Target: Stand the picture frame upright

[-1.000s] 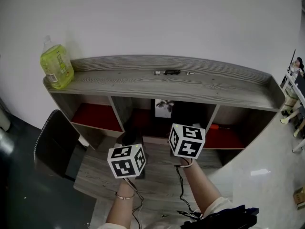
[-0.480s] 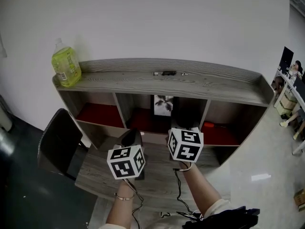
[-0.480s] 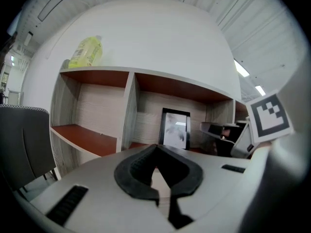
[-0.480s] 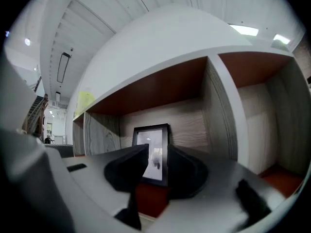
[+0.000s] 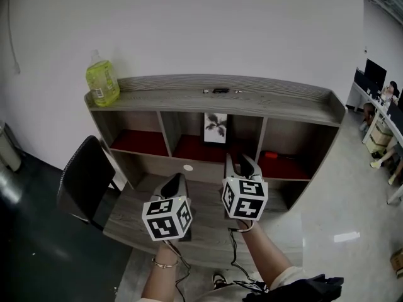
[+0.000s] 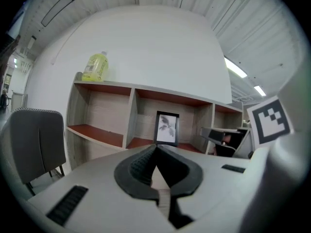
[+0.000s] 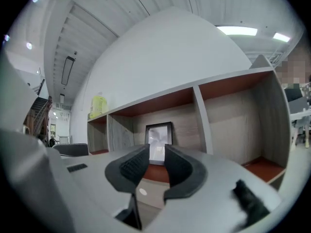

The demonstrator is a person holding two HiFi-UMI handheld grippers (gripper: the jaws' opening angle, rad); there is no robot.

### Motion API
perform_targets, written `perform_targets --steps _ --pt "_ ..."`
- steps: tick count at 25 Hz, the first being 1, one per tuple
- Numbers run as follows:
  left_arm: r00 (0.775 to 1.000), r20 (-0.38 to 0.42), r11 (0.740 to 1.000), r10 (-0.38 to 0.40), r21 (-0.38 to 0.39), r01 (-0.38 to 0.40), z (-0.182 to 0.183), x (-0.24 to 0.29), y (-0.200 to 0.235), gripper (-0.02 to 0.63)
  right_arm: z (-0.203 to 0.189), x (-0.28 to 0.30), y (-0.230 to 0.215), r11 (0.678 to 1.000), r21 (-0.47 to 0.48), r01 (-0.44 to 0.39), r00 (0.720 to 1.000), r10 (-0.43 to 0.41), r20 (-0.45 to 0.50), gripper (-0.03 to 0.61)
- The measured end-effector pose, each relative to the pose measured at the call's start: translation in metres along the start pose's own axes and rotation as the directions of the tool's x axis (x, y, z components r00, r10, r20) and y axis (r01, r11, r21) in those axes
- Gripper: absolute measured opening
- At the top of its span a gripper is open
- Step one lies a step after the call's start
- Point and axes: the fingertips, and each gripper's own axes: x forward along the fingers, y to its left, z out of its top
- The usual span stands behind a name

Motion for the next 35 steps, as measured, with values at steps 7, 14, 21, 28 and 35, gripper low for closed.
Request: perform_targets --steps 7,14,21,28,35 --pt "1.0 -0.012 0.999 0.017 -0.033 -0.017 -0.024 -0.042 -0.005 0.009 -0.019 -0.05 0.004 1.0 -0.015 -0.011 0.999 0.011 -0.032 0.071" --pt "0.999 -0.04 1.0 0.02 -0.015 -0.02 -0.052 -0.069 -0.025 0.009 -0.045 -0.093 0.003 0.999 -0.025 -0.045 0.994 0.042 -0.097 0.04" --pt "0.999 -0.048 0.999 0.021 -0.043 -0.023 -0.065 -0.083 -0.036 0.009 -0.054 -0.119 -0.008 0.998 -0.011 -0.054 0.992 0.052 -0.118 0.038" --pt "0.998 -0.04 0.997 0.047 -0.065 -0.049 -0.066 -0.075 -0.054 0.009 -0.069 -0.132 -0.014 0.995 -0.007 -0.101 0.983 0.098 -0.158 0.038" --pt "0.996 -0.055 0.995 0.071 -0.073 -0.075 -0.076 -0.073 -0.077 0.009 -0.068 -0.138 -0.027 0.988 0.003 -0.156 0.972 0.154 -0.175 0.031"
